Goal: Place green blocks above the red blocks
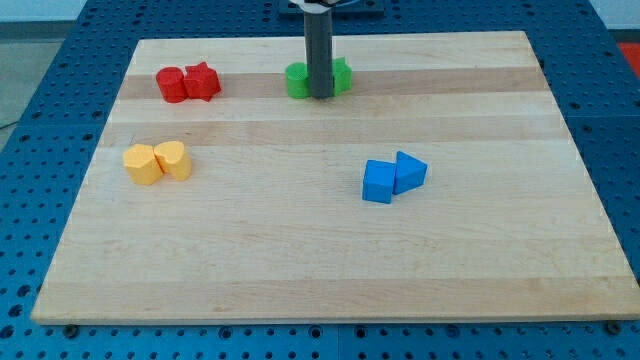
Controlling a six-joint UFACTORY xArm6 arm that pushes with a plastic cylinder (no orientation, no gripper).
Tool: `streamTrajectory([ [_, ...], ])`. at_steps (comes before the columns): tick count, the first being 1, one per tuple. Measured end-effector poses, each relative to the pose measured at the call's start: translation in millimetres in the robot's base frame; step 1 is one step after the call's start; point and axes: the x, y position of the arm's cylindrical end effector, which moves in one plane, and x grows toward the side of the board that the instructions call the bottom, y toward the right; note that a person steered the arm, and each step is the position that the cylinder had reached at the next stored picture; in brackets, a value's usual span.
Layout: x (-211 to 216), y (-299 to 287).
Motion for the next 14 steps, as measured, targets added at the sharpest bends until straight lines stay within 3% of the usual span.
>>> streamTrajectory([
  [1, 3.5, -13.8],
  [3, -22.5, -99.6],
  [5, -16.7, -69.8],
  [8, -55.5, -76.6],
  [9, -57.4, -15.2],
  [10, -84.8, -0.6],
  [12, -85.7, -108.3],
  [13, -85.2, -116.4],
  [14, -111.3, -109.0],
])
